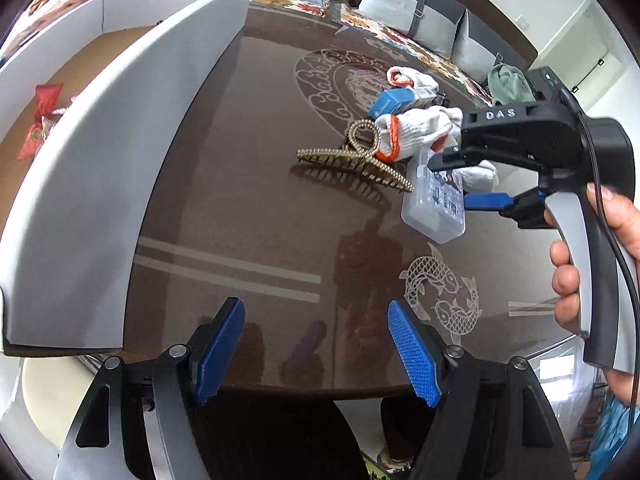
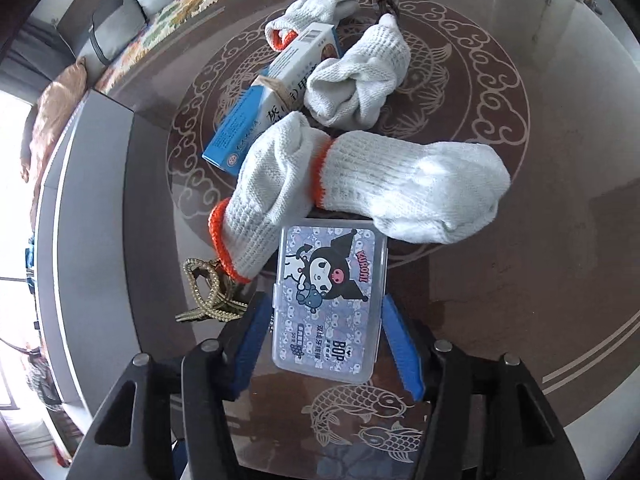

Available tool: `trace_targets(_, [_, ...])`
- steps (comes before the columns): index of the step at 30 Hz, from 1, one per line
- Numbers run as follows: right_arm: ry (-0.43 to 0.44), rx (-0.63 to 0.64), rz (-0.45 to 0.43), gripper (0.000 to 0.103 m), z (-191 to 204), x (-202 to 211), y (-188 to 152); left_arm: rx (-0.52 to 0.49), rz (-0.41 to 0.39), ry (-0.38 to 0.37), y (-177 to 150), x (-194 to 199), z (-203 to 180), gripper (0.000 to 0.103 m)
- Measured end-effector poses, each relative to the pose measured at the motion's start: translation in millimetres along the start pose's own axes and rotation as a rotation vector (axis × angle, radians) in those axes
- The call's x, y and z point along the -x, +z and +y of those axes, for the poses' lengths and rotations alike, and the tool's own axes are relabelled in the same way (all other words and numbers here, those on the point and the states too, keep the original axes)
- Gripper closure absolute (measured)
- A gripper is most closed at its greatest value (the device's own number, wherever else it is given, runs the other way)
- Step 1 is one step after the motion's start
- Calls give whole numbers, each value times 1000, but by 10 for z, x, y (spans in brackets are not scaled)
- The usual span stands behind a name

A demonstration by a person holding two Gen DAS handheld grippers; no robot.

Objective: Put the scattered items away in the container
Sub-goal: 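Return to the table and grasp the clear Kuromi case with the right tool, then grasp the gold rhinestone hair clip with the left tool while the right tool holds the case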

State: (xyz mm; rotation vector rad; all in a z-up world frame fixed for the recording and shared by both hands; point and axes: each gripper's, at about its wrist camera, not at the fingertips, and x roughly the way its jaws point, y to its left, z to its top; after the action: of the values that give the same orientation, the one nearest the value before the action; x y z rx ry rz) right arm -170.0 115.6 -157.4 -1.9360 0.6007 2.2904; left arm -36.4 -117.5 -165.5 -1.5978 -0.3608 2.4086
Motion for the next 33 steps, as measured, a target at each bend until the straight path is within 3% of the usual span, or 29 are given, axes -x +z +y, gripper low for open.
trace_targets(8, [-96,41,-1,39,164,-122,-7,-1,12,-25,-34,-45,-29,30])
trace_targets(12, [-129,64,47,38,202,-340,-28,1,12,-24,-31,-31,-18,30])
trace_targets(16, [-226,161,-29,40,238,-230,-117,5,10,-8,-26,-12,23,30])
trace_targets(24, [-141,261,-91,41,-74,3,-326,1,43,-6,47,-106,-39,30])
trace_targets(30, [-131,336,-130,41,-429,168,-606,31,51,22,547,-218,-282,30])
trace_targets(33, [-133,369,-148,40,-497,181,-676,98,75,60,791,-391,-349,30])
